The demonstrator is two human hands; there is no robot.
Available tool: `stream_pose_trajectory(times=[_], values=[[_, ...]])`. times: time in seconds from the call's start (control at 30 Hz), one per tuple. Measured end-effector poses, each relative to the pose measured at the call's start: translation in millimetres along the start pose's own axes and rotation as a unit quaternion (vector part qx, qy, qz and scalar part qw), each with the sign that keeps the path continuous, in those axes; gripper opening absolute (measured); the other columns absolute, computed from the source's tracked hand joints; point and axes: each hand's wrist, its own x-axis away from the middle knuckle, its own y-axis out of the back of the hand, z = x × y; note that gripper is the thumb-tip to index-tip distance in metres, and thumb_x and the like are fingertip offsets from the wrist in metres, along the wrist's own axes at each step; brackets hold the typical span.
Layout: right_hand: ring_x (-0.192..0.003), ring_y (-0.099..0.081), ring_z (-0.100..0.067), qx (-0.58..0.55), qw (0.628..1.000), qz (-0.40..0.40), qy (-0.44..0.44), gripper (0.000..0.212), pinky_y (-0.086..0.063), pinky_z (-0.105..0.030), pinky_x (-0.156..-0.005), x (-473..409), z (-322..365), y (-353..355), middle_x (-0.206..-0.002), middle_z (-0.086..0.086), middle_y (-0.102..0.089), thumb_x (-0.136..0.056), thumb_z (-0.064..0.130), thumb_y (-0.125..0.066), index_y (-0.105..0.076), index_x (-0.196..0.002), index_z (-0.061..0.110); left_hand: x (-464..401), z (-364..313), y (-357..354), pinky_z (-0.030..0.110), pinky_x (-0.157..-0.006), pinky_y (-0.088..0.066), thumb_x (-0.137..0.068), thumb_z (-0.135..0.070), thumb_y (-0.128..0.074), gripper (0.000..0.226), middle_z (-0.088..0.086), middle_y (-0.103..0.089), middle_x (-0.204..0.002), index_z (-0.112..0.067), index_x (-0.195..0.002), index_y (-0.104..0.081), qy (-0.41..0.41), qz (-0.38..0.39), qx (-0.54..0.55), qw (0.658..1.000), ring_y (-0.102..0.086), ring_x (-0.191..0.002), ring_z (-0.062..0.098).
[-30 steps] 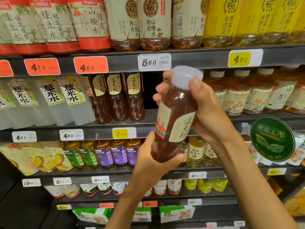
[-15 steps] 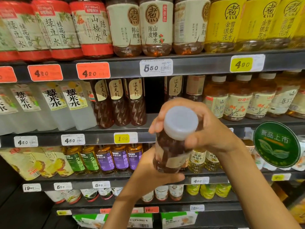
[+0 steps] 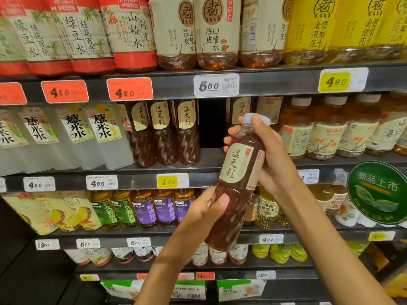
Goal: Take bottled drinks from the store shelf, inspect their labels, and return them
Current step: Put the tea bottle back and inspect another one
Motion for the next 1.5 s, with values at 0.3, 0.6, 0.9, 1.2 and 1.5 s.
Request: stream_pose_trajectory(times=[0.3, 0.6, 0.9, 1.2, 1.5], values=[[-0.096, -0.068, -0.030, -0.179, 0.977, 0.064, -0.098, 0.052, -0.056, -0.042, -0.087, -7, -4, -7, -0.097, -0.014, -0.071, -0.085, 0.049, -0.053, -0.070, -0.105, 0.004, -3, 5, -13, 0.030, -0.068, -0.055, -0.090, -0.063, -0.041, 0.069, 0.009, -0.066, -0.093, -0.004, -0.122, -0.056, 0.096, 0.173, 0.380, 0.903, -0.066, -0.074, 0.018], [-0.087, -0.071, -0.024, 0.085, 0.996, 0.026, -0.008, 0.039, -0.056, -0.033, -0.080, -8, 13, -14, -0.091, -0.007, -0.073, -0.086, 0.049, -0.055, -0.066, -0.097, 0.013, -16, 17, -1, 0.035, -0.087, -0.050, -0.083, -0.070, -0.031, 0.055, -0.003, -0.071, -0.113, -0.035, -0.092, -0.072, 0.053, -0.088, 0.157, 0.982, -0.066, -0.097, 0.008], [-0.085, -0.069, -0.027, -0.119, 0.975, 0.159, -0.105, 0.049, -0.058, -0.038, -0.077, -4, 10, -24, -0.092, -0.013, -0.069, -0.083, 0.050, -0.052, -0.063, -0.104, 0.007, 1, 3, -18, 0.028, -0.062, -0.054, -0.080, -0.067, -0.054, 0.064, 0.007, -0.068, -0.077, -0.007, -0.095, -0.068, 0.076, 0.163, 0.359, 0.916, -0.065, -0.063, 0.018], [-0.083, -0.072, -0.023, 0.134, 0.988, 0.059, -0.046, 0.042, -0.058, -0.032, -0.076, -1, 13, -22, -0.091, -0.013, -0.074, -0.084, 0.055, -0.055, -0.068, -0.090, 0.015, -7, 8, 0, 0.038, -0.073, -0.056, -0.078, -0.071, -0.036, 0.071, 0.016, -0.070, -0.086, -0.014, -0.096, -0.074, 0.109, 0.044, 0.248, 0.962, -0.069, -0.075, 0.028], [-0.091, -0.068, -0.035, -0.218, 0.938, 0.226, -0.149, 0.048, -0.056, -0.048, -0.083, -4, 15, -23, -0.098, -0.020, -0.068, -0.072, 0.039, -0.076, -0.067, -0.103, 0.004, 15, -8, -22, 0.028, -0.067, -0.054, -0.080, -0.062, -0.059, 0.058, 0.006, -0.070, -0.080, -0.008, -0.100, -0.064, 0.093, 0.240, 0.374, 0.891, -0.068, -0.068, 0.017]])
